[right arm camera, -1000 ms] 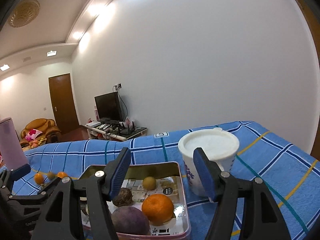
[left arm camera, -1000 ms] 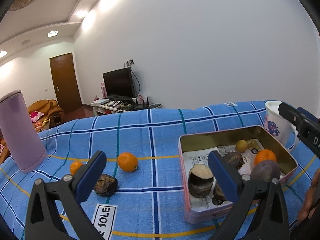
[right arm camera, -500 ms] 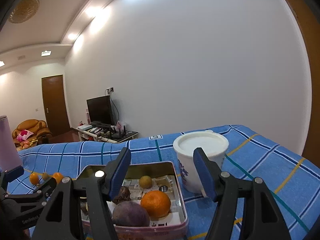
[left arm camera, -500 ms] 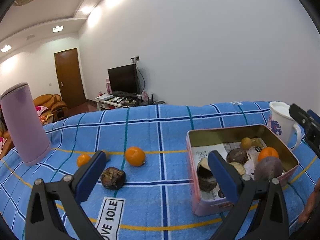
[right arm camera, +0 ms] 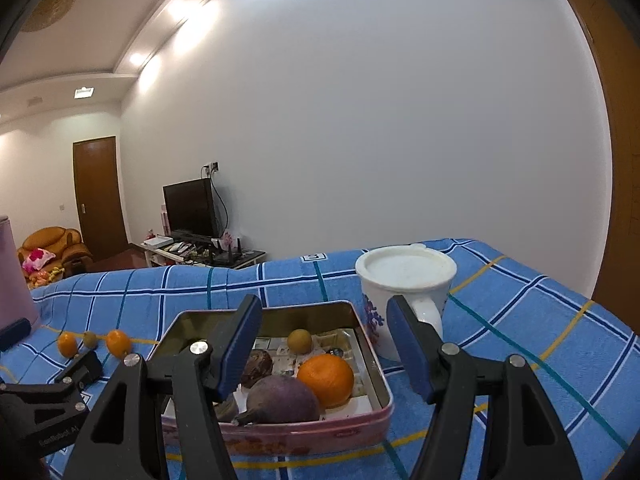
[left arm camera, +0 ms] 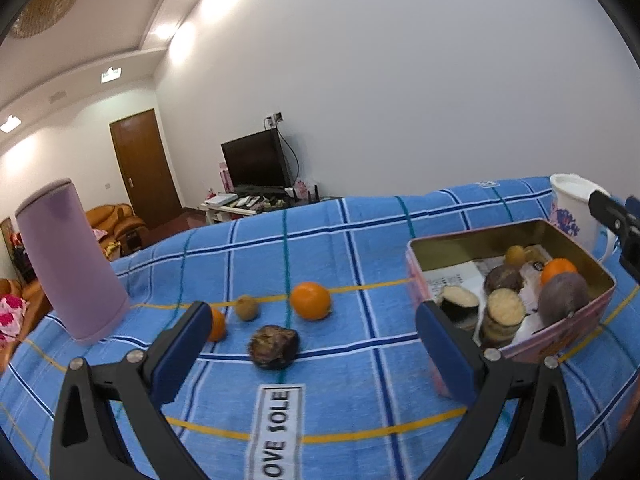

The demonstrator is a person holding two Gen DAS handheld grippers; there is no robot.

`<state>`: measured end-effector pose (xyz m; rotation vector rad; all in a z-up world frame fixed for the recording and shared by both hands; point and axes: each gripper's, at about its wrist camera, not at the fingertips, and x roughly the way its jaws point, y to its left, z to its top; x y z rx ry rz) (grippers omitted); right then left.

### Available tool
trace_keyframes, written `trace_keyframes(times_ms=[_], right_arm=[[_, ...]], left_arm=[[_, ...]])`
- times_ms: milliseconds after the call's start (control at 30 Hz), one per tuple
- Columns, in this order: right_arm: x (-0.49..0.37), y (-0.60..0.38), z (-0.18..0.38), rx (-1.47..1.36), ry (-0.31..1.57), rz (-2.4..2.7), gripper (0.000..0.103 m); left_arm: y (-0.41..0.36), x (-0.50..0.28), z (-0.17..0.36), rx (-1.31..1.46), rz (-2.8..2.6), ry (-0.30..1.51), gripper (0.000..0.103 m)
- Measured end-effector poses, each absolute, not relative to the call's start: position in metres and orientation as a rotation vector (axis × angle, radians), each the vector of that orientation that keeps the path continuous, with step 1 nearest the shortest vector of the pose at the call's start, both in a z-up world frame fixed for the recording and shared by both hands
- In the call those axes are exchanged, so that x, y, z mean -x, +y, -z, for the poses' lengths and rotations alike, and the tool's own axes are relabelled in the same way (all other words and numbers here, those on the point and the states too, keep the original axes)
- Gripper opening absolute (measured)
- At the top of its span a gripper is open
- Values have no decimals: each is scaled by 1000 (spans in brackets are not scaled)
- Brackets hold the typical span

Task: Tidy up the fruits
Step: 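Move both tools from the tin toward the remaining fruits on the bedspread, then grasp the dark brown round fruit with the right tool while the left tool grasps an orange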

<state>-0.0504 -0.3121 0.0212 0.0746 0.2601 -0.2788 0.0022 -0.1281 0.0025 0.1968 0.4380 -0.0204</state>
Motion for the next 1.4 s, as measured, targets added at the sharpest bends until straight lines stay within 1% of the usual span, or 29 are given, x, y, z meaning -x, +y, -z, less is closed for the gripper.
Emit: trace_keyframes(times_ms=[433, 600, 933, 1133, 1233, 1400], right_arm=[[30, -248, -14, -82, 335, 209, 66], [21, -215, -13, -70, 331, 163, 66], [10, -182, -9, -70, 361, 84, 66], [-7, -163, 0, -76, 469, 35, 66], [-16, -151, 4, -65, 513, 5, 66], [-35, -122, 12, -37, 590, -91, 66]], left_arm=[[-77, -13, 0, -152, -6, 497, 103], [-57, -17, 2, -150, -29, 513, 103], [-14, -35, 7, -145, -91, 570, 103], [33, -63, 7, -138, -215, 631, 103], [56, -71, 8, -108, -270, 629, 103], [70, -76, 17, -86, -278, 632, 103]])
